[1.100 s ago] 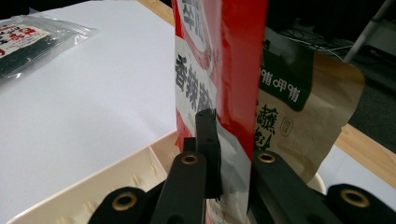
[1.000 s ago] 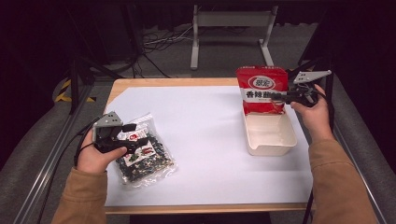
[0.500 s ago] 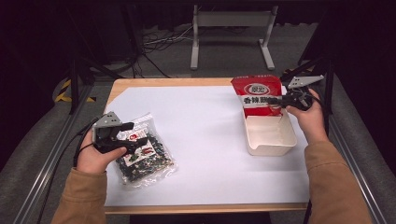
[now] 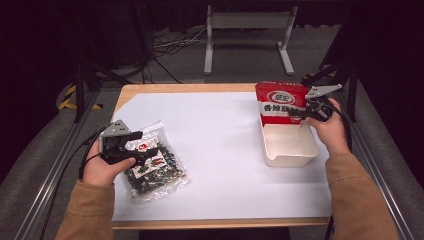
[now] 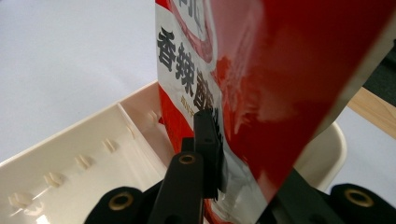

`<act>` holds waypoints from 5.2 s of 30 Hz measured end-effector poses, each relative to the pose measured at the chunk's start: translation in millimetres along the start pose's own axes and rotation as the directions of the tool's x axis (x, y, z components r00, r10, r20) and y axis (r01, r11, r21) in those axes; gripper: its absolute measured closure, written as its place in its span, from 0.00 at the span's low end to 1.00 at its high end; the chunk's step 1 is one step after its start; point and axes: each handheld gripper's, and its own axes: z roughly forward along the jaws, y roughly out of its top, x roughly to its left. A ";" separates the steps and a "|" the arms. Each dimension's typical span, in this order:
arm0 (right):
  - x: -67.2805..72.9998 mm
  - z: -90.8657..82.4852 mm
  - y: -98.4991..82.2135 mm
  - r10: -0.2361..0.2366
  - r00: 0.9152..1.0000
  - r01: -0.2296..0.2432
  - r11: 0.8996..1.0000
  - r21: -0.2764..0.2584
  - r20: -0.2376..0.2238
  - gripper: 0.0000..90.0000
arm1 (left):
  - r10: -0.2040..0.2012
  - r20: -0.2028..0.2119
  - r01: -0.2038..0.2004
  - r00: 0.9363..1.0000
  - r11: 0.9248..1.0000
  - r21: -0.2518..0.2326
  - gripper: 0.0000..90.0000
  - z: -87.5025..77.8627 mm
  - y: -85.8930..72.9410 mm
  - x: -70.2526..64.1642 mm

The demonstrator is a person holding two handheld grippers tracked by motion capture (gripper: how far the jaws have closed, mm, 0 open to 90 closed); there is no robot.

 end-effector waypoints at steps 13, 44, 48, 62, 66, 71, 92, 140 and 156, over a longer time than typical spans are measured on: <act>0.1 2.6 -11.4 0.079 0.996 -0.077 0.997 -0.029 0.042 0.93 | -0.012 -0.024 0.012 1.000 1.000 -0.014 0.19 -2.7 -1.2 7.0; 55.3 -61.2 -22.1 0.170 0.972 -0.141 0.974 -0.178 0.162 0.39 | -0.028 -0.056 0.025 0.998 0.999 -0.046 0.15 0.6 3.6 23.2; 71.8 -68.0 -20.6 0.138 0.981 -0.113 0.977 -0.181 0.134 0.46 | -0.017 -0.065 0.015 0.998 0.999 -0.034 0.15 0.5 3.3 25.0; 113.6 -77.3 -19.8 0.069 0.996 -0.058 0.983 -0.173 0.056 0.46 | -0.013 -0.060 0.013 0.998 1.000 -0.008 0.15 -0.5 1.4 28.6; 120.4 -76.2 -19.6 0.057 0.997 -0.050 0.985 -0.163 0.042 0.45 | -0.019 -0.070 0.018 0.997 1.000 -0.011 0.15 -2.9 0.7 31.2; 131.0 -72.3 -18.7 0.048 0.999 -0.047 0.984 -0.171 0.003 0.43 | -0.023 -0.073 0.024 0.997 1.000 0.007 0.15 -5.7 0.2 33.1; 158.8 -56.1 -9.1 -0.040 0.996 0.023 0.980 -0.197 -0.085 0.40 | -0.144 -0.204 0.162 0.968 0.984 0.075 0.15 11.8 -28.6 72.0; 173.2 -37.5 -8.1 -0.094 0.985 0.060 0.974 -0.221 -0.145 0.35 | -0.373 -0.244 0.414 0.895 0.899 0.145 0.28 35.9 -87.0 119.1; 172.6 -37.7 -7.5 -0.088 0.986 0.051 0.969 -0.241 -0.144 0.35 | -0.403 -0.305 0.454 0.863 0.883 0.116 0.87 30.4 -90.7 114.1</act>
